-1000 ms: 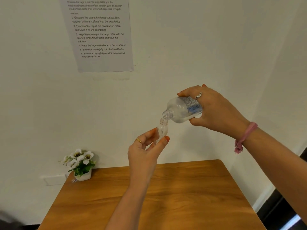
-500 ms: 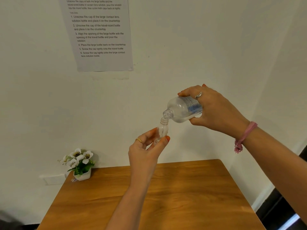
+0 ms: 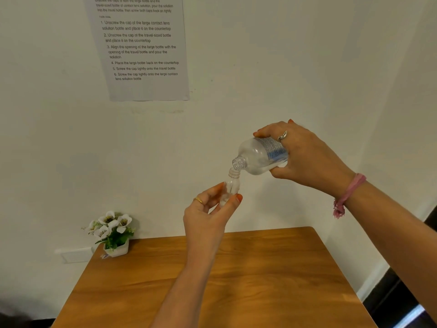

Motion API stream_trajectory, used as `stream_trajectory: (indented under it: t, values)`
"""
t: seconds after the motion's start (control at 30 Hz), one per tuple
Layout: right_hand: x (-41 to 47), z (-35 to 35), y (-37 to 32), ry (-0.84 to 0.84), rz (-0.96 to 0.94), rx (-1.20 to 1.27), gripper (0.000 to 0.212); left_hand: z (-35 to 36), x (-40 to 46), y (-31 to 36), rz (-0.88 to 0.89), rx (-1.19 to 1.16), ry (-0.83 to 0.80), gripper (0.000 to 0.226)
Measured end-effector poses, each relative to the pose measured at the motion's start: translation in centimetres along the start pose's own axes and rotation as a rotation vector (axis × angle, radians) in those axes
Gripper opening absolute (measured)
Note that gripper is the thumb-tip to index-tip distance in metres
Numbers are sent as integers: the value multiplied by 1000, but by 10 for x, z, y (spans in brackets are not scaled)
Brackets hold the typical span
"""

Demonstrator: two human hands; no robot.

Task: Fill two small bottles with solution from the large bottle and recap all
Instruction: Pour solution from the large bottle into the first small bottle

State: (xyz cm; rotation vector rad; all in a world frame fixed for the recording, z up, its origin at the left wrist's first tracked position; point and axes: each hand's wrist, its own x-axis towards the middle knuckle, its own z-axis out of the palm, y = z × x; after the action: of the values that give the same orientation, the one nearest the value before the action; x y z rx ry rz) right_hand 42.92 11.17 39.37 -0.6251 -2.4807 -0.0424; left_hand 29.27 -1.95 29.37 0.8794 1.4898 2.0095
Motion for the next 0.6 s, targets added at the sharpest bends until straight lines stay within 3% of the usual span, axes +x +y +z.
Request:
stream_trajectory:
  t: [0.6]
  values:
    - [-1, -2, 2, -5, 0, -12, 65, 3, -2, 2, -9, -31, -2, 30]
